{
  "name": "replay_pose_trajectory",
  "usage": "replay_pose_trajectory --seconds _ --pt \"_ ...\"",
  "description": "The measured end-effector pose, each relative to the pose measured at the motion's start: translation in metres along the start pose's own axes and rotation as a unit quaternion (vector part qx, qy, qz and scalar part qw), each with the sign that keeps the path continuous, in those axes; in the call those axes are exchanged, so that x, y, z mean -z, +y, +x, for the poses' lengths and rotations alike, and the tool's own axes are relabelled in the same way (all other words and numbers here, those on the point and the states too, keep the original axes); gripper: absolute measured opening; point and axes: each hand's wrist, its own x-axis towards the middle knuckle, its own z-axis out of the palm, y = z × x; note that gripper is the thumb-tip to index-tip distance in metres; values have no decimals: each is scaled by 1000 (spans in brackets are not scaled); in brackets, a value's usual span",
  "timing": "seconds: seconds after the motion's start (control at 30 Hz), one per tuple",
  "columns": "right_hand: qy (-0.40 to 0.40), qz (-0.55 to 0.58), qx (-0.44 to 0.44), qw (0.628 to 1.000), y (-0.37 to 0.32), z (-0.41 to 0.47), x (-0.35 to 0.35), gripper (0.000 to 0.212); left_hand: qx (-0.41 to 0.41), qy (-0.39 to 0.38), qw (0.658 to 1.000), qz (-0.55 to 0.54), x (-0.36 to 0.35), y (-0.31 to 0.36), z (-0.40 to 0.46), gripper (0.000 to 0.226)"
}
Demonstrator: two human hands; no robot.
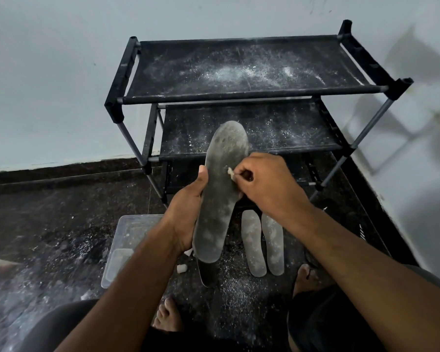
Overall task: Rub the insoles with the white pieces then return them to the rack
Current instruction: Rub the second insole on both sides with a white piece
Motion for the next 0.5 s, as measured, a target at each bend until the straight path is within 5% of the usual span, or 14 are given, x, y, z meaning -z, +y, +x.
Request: replay_pose_trajectory --seconds 0.1,0.23,0.4,0.5 --pt "11 40 -21 999 0 -2 -1 2 -15 14 1000 16 -2 3 -3 56" --pt "-100 67 6 993 -9 -12 -11 3 -19 43 999 -13 3 7 -2 58" --pt "-14 53 -10 998 -5 -5 -9 4 -7 52 997 -51 -2 9 -4 58" --pt "-86 79 1 993 -14 -14 -12 3 -10 63 996 -56 1 9 -3 61"
